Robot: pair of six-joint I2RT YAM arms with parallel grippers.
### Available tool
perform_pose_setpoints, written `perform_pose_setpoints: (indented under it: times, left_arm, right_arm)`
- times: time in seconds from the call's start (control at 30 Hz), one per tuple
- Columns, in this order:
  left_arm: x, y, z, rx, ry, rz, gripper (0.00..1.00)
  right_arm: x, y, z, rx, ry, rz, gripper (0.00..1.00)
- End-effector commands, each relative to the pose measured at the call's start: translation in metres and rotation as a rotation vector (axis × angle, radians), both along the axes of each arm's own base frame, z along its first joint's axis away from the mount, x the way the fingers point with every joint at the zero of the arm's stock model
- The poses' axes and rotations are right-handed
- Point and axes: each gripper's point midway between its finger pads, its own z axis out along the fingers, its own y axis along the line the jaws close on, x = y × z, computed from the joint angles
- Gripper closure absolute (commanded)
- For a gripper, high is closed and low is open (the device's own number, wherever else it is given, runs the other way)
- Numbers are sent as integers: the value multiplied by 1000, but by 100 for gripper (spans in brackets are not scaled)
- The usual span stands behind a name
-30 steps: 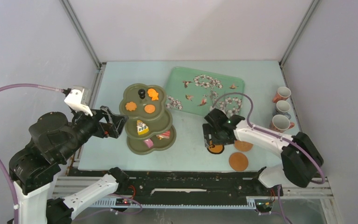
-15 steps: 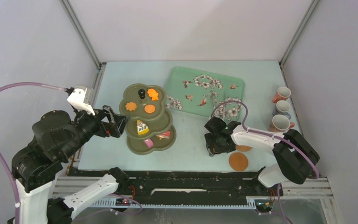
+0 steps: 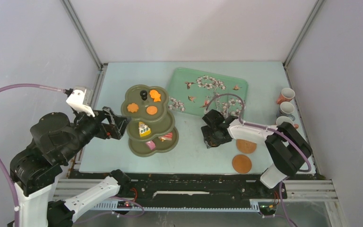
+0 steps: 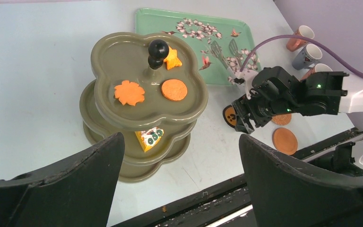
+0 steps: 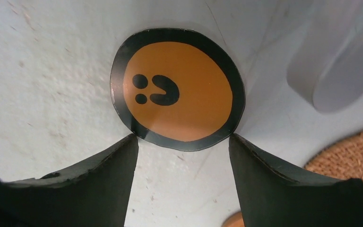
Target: Serve the afternoon tea
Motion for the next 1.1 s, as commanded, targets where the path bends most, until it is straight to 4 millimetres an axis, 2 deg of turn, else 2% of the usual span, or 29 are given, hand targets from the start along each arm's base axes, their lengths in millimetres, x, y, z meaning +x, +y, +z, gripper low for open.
perform_pose_setpoints:
  times: [0.0, 0.2, 0.37, 0.57, 0.73, 0.9, 1.07]
  left_arm:
    - [1, 1, 12, -6, -33, 1, 2]
    - [0, 3, 13, -5, -34, 5, 2]
    - [0, 5, 13, 0, -36, 13, 2]
    - [0, 7, 13, 7, -43, 20, 2]
    - [0, 7, 13, 9, -46, 16, 2]
    - [0, 6, 13, 11, -47, 14, 2]
    - [0, 10, 12, 19, -48, 26, 2]
  right_arm:
    - [4, 28, -19, 46, 31, 68, 28]
    - [17, 63, -16, 64, 29, 128, 28]
    - [26, 86, 0, 115, 1, 150, 28]
    - [37, 79, 22, 152, -33, 95, 26]
    - [52, 62, 24, 163, -53, 45, 23]
    - [61, 70, 15, 228, -27, 38, 20]
    - [61, 96, 18, 278, -19, 39, 21]
